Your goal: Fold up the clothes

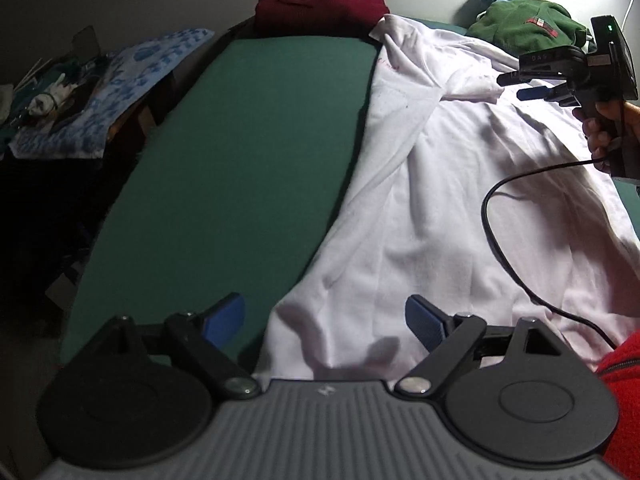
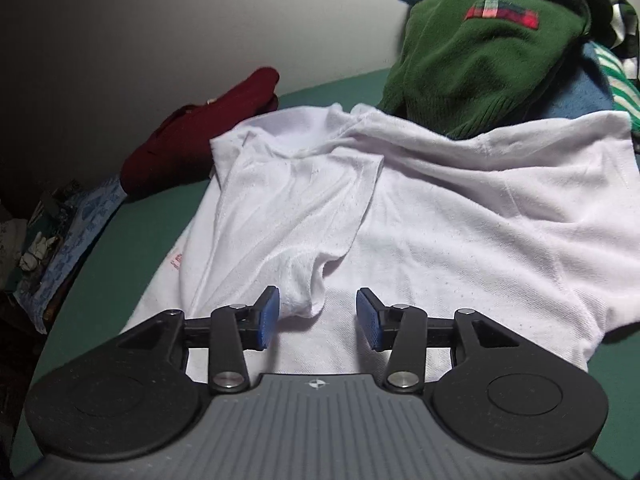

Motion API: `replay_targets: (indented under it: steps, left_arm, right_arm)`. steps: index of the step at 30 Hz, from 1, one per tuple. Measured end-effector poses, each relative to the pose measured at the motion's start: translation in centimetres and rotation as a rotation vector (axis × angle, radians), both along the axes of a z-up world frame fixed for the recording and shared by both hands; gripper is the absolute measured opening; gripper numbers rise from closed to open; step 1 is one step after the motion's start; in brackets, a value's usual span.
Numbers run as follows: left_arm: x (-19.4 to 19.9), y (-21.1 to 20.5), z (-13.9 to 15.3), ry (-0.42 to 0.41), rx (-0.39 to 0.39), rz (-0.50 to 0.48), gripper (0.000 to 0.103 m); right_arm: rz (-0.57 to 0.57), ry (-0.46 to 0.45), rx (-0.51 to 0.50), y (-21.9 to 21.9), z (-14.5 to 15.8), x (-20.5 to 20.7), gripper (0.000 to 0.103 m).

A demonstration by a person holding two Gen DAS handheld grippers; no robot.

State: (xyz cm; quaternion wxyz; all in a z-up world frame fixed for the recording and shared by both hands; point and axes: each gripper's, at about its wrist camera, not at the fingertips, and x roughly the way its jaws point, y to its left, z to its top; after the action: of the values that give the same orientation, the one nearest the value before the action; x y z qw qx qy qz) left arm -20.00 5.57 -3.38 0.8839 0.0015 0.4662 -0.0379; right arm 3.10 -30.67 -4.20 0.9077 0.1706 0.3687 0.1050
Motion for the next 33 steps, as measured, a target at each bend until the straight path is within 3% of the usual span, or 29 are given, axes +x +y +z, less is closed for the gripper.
replay_targets:
  steps: [3, 6, 8, 11, 12, 13, 15, 17, 18, 19, 21, 27, 29, 30, 31, 33]
  left_arm:
    - [-1.3, 0.9, 0.0, 0.010, -0.050, 0.017, 0.083]
    - [-1.8, 1.9, -0.2, 0.023, -0.135, 0.037, 0.083]
    - [-2.1, 2.6, -0.5, 0.031, -0.171, 0.057, 0.081]
    - [-2.7, 3.8, -0.8, 0.044, -0.206, 0.093, 0.069]
    - [-2.8, 4.0, -0.9, 0.051, -0.214, 0.098, 0.059]
    - [-2.8, 4.1, -1.0, 0.057, -0.222, 0.102, 0.037]
    - [-3.0, 4.4, -1.2, 0.068, -0.236, 0.112, 0.011]
    - [-3.3, 4.7, -1.2, 0.068, -0.239, 0.122, 0.014]
    - [-3.4, 4.9, -1.2, 0.065, -0.241, 0.127, 0.024]
    - [-3.6, 5.1, -1.1, 0.057, -0.244, 0.134, 0.046]
    - [-4.0, 5.4, -0.8, 0.038, -0.245, 0.145, 0.061]
    - [-3.8, 6.5, -1.2, 0.034, -0.303, 0.172, 0.065]
    - [-3.5, 6.7, -1.5, 0.035, -0.334, 0.179, 0.060]
    - [-3.4, 6.8, -1.7, 0.038, -0.349, 0.180, 0.052]
    - [-3.4, 6.8, -1.7, 0.046, -0.356, 0.178, 0.032]
    - [-3.5, 6.8, -1.8, 0.054, -0.353, 0.186, 0.015]
  right_arm:
    - [0.094, 0.016, 0.106, 0.7, 0.6, -1.2, 0.043]
    - [0.162, 0.043, 0.146, 2.3, 0.6, -2.2, 0.043]
    - [0.195, 0.037, 0.125, 3.4, 0.7, -3.0, 0.043]
    - [0.243, 0.034, 0.089, 4.6, 0.6, -4.1, 0.043]
    - [0.253, 0.036, 0.083, 4.8, 0.5, -4.4, 0.045]
    - [0.249, 0.045, 0.086, 4.8, 0.3, -4.4, 0.045]
    - [0.241, 0.061, 0.093, 4.8, 0.0, -4.6, 0.045]
    - [0.236, 0.074, 0.100, 4.9, -0.3, -4.7, 0.046]
    - [0.239, 0.072, 0.103, 4.9, -0.2, -4.8, 0.046]
    - [0.242, 0.069, 0.107, 5.0, -0.2, -4.9, 0.046]
    - [0.264, 0.059, 0.103, 5.4, 0.1, -5.0, 0.046]
    - [0.307, 0.090, 0.141, 6.3, 0.2, -4.6, 0.046]
    - [0.275, 0.112, 0.155, 6.2, -0.2, -4.1, 0.046]
    - [0.256, 0.121, 0.165, 6.0, -0.3, -3.8, 0.046]
    - [0.235, 0.126, 0.174, 5.8, -0.4, -3.5, 0.046]
    - [0.183, 0.122, 0.187, 5.3, -0.4, -2.8, 0.049]
